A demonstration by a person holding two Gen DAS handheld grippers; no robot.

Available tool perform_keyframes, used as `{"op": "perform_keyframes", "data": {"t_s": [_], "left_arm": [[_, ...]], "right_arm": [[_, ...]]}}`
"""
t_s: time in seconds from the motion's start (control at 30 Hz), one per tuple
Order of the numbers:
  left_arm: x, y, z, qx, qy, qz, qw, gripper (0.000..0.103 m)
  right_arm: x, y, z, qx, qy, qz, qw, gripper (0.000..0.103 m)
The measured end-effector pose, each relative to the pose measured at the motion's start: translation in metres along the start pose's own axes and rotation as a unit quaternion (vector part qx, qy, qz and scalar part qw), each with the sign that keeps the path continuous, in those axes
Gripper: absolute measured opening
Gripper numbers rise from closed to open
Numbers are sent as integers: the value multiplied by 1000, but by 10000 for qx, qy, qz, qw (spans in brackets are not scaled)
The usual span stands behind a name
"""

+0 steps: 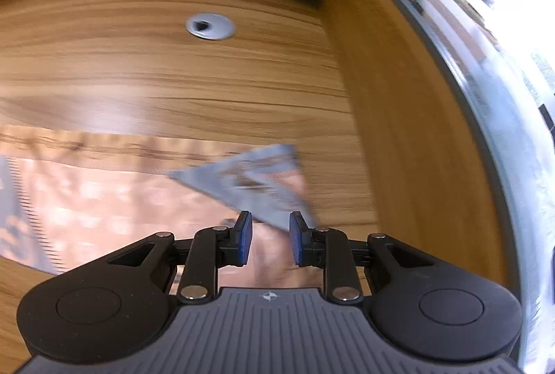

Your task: Fold clothes

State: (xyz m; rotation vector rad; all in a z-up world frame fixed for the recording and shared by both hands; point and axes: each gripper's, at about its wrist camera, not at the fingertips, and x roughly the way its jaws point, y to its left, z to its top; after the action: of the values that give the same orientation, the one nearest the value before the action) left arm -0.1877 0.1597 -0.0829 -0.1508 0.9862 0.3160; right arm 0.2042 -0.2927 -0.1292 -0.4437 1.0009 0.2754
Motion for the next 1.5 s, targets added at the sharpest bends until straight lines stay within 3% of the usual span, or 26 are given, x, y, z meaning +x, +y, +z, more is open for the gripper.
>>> {"op": "perform_keyframes", "data": {"t_s": [0.27, 0.47, 0.63, 0.7, 0.8, 1.27, 1.5], "left_arm": [[-2, 36, -6, -257, -21, 305, 9992, 72], [13, 51, -6, -168, 93, 226, 9996, 60], [24, 63, -12, 64, 173, 69, 9998, 30], [28, 67, -15, 157, 205, 6, 9997, 4], [24, 76, -15, 61, 33, -75, 9999, 3], [-27, 217, -39, -401, -312, 501, 9975, 3], [-18, 281, -49, -493, -39, 863, 9950, 3]], "right_arm": [[-23, 57, 3, -30, -86, 532, 9985, 26], [-44, 105, 5, -51, -199, 775, 9968, 26], [-63, 141, 7, -43, -283, 861, 9959, 26], [-71, 153, 7, -43, -322, 867, 9957, 26], [-82, 173, 8, -29, -371, 873, 9955, 26], [-116, 319, 9, -278, -274, 1208, 9919, 27], [-122, 377, 13, -401, -255, 1337, 9899, 27]]}}
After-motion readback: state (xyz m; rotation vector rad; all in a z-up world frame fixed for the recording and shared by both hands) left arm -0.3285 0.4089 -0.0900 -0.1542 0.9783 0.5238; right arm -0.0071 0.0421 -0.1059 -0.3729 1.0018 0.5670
